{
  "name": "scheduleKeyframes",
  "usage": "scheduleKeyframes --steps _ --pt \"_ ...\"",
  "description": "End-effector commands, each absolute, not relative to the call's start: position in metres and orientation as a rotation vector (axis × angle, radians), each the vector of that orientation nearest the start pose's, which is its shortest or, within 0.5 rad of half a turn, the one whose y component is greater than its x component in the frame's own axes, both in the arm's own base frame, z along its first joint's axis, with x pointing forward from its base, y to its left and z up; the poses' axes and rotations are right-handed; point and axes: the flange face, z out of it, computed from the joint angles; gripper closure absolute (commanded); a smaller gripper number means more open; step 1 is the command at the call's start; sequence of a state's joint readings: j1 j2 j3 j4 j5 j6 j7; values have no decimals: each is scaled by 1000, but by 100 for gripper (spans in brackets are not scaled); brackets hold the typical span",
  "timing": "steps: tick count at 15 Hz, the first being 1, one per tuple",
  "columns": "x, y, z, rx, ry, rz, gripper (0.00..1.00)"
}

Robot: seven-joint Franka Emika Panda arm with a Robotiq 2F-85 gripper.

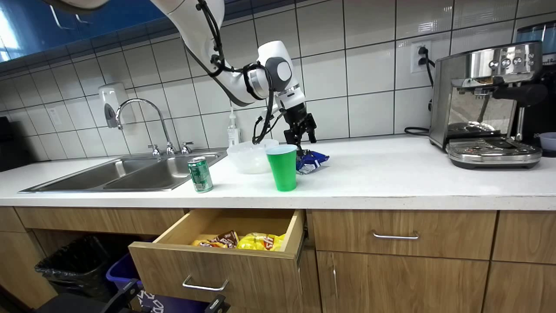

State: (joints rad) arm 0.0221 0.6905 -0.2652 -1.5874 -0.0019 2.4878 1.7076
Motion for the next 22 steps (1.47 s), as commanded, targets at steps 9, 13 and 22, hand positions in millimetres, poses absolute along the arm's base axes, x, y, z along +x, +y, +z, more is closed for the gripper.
scheduleKeyframes --steps 9,13,22 --pt "712 -146 270 -1834 2485 -440 69" --pt "711 -147 268 -1835 2488 -437 98" --pt "707 -148 284 -1825 2463 -450 100"
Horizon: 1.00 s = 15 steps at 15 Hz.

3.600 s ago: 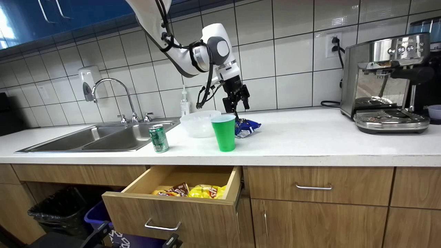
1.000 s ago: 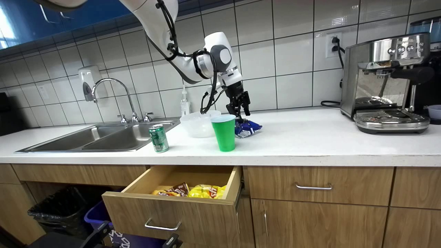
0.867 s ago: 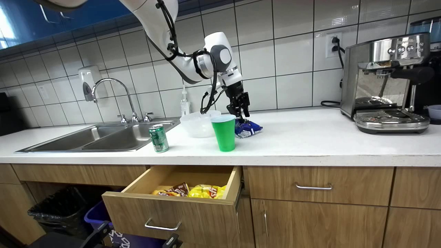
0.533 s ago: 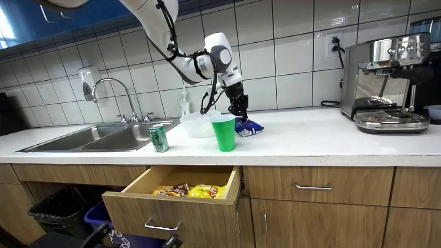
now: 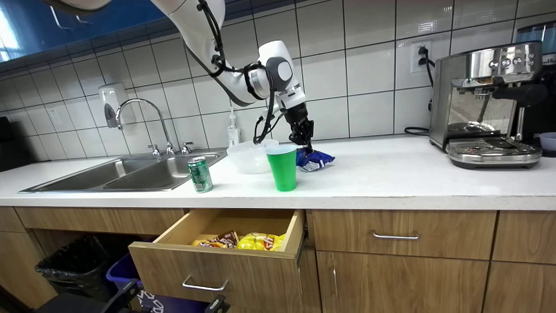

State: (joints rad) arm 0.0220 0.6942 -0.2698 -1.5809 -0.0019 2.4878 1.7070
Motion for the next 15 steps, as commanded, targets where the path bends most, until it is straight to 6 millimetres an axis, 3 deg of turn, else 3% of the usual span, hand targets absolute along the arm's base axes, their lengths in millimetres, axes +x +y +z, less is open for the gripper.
scheduleKeyframes --steps 1,9,15 --pt "707 -149 289 -1821 2457 -454 100" --pt "699 -150 348 -1779 2381 -522 100" --pt "679 -152 391 -1807 2310 -551 100"
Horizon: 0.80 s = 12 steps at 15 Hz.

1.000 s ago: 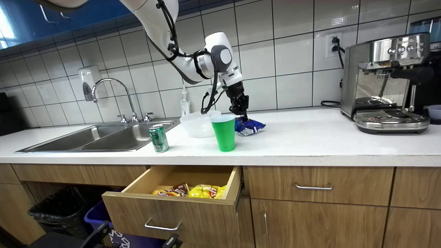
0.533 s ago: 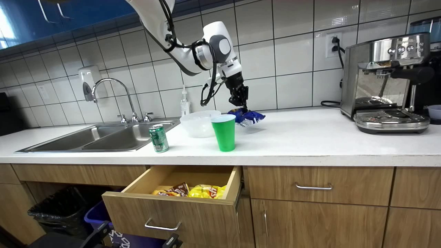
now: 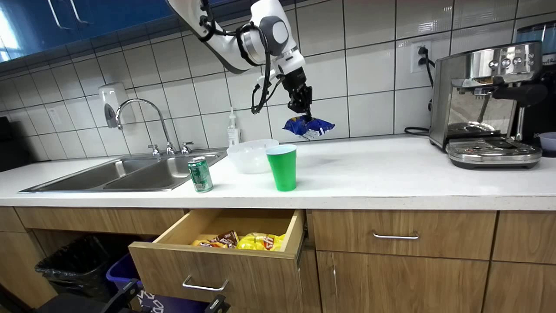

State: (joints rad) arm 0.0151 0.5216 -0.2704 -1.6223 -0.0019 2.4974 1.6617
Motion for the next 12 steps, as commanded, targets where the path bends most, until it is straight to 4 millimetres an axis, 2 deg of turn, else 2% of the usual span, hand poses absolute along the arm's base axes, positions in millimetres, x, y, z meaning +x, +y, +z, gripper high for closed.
scheduleKeyframes --steps 1,8,12 --pt "675 -152 397 -1819 2297 -562 100" --pt "636 -144 428 -1966 2170 -580 100" --pt "608 -126 440 -2111 2023 -548 100"
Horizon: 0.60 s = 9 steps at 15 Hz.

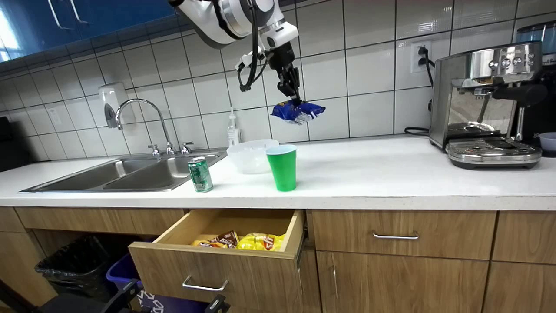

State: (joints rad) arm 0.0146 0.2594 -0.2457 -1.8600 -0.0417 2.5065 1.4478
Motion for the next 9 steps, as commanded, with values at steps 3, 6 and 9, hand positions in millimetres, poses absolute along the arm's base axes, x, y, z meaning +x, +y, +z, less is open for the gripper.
scheduleKeyframes --steps 3,6,9 --pt "589 -112 443 -2212 1921 -532 100" --pt "568 -96 442 -2318 1803 -494 100" --pt "550 -81 438 -2416 1699 -473 100"
